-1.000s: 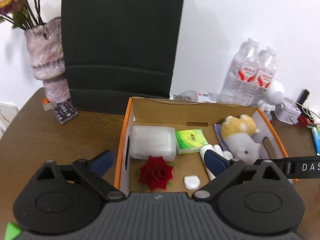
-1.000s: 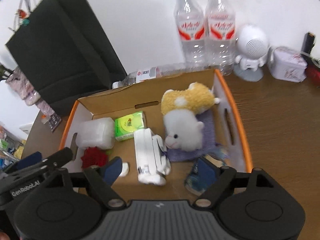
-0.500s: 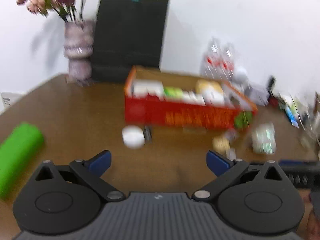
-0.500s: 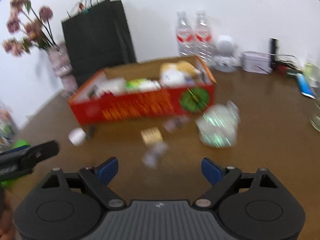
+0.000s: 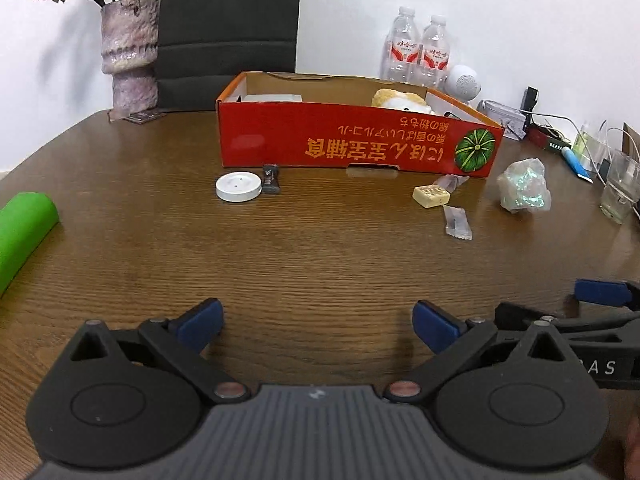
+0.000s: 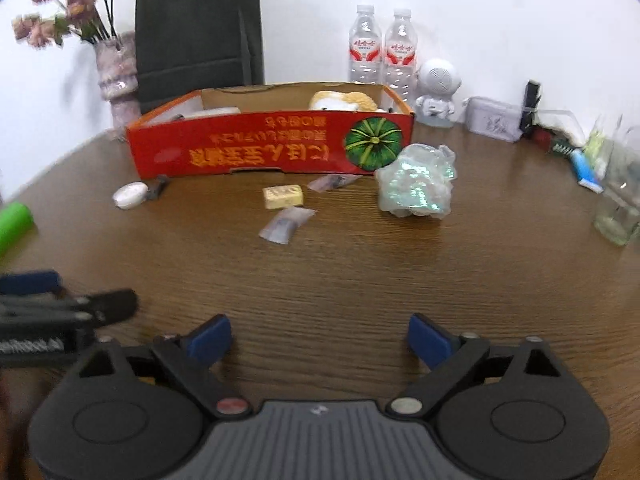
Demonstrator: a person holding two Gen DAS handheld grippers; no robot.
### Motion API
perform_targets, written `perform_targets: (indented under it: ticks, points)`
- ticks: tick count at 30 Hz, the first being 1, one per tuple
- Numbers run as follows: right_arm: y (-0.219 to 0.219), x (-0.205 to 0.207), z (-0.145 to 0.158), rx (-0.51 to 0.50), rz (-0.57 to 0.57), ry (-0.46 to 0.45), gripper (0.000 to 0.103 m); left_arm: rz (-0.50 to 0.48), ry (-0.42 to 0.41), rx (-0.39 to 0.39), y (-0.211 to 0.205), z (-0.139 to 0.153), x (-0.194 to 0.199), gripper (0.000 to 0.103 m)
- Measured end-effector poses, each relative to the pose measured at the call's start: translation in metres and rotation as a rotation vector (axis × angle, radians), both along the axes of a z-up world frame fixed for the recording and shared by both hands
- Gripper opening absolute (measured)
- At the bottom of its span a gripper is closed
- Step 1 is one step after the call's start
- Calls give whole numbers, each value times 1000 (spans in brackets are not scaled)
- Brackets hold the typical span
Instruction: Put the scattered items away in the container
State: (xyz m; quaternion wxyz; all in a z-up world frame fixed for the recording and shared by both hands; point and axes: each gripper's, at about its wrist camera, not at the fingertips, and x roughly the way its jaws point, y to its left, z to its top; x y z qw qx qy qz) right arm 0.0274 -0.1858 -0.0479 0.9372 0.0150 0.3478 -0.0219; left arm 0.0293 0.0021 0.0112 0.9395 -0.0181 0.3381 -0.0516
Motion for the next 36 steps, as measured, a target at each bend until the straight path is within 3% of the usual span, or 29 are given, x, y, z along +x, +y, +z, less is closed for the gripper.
perform_targets:
  ticks: [36]
  points:
    - [-5,2,0,10,-18,4,103,-8,7,43,-6,-2,-1,103]
